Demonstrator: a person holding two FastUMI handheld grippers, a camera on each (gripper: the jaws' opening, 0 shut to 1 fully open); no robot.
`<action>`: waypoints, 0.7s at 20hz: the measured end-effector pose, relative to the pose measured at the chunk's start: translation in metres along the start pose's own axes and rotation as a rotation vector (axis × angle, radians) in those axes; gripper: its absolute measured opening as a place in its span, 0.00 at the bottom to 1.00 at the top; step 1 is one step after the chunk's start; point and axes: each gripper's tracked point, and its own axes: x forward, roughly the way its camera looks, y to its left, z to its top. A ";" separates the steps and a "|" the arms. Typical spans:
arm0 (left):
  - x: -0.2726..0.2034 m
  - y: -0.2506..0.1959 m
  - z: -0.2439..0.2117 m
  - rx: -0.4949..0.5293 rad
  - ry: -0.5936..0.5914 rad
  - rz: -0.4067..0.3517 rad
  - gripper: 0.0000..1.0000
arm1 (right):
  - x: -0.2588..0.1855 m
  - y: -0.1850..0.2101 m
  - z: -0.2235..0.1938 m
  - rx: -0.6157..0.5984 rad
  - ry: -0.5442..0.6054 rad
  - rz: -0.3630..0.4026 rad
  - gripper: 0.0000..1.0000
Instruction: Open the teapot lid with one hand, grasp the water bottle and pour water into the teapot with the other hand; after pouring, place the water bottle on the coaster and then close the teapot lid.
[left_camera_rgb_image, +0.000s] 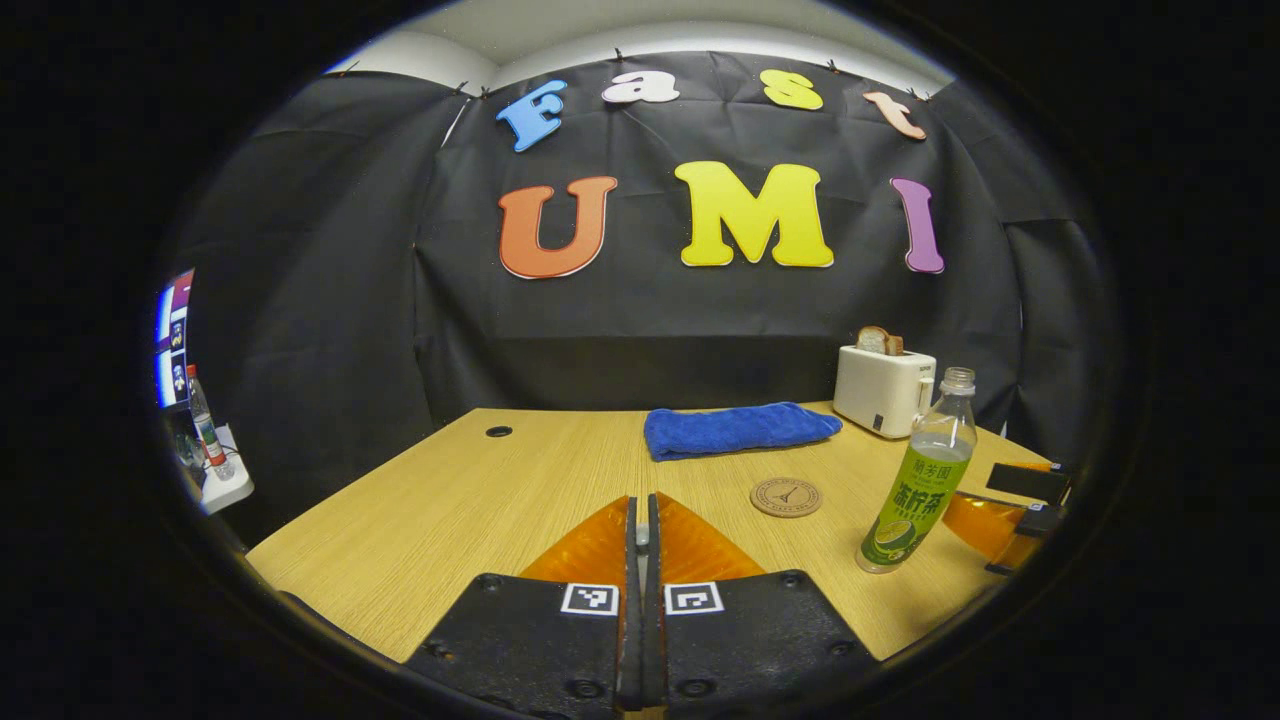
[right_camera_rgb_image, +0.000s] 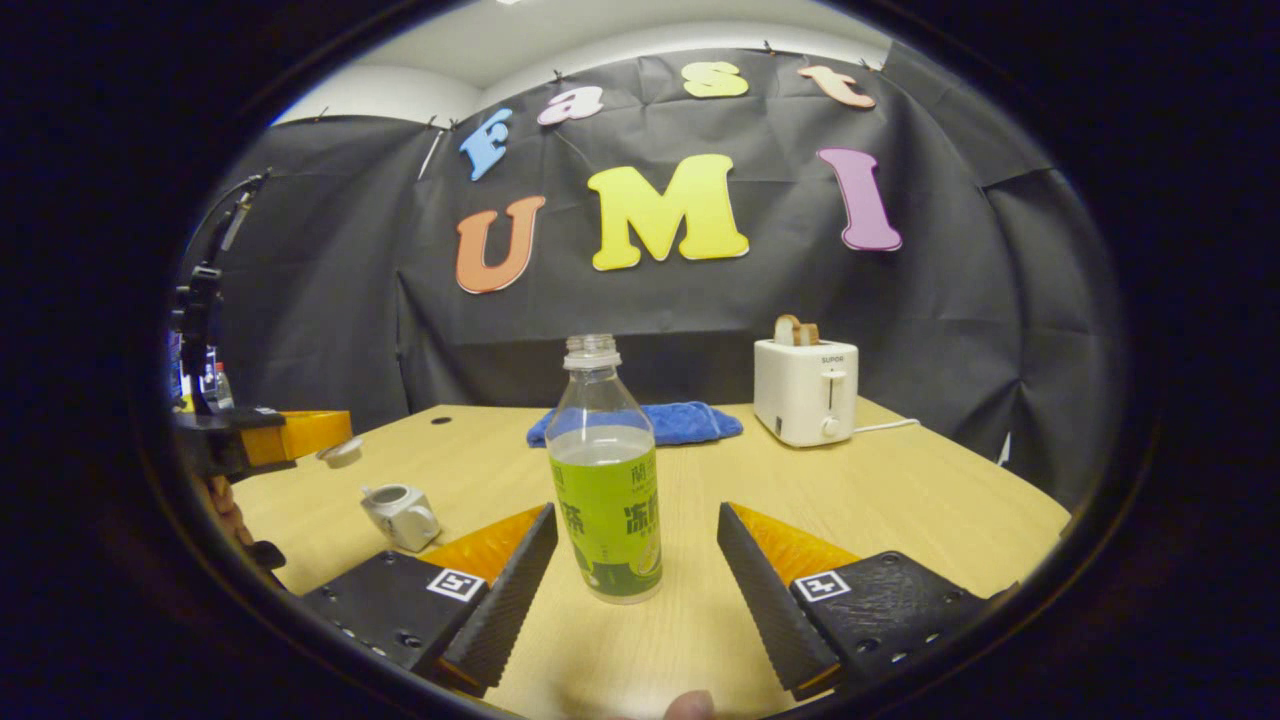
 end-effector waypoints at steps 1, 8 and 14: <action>-0.003 0.001 0.001 0.001 -0.002 -0.001 0.03 | 0.005 0.005 -0.002 0.001 0.008 0.008 0.97; -0.020 0.017 0.002 -0.035 -0.025 0.006 0.03 | 0.038 0.020 -0.009 -0.017 0.033 -0.009 0.96; -0.025 0.027 -0.005 -0.046 -0.017 0.002 0.03 | 0.046 0.025 -0.005 -0.018 0.032 -0.046 0.76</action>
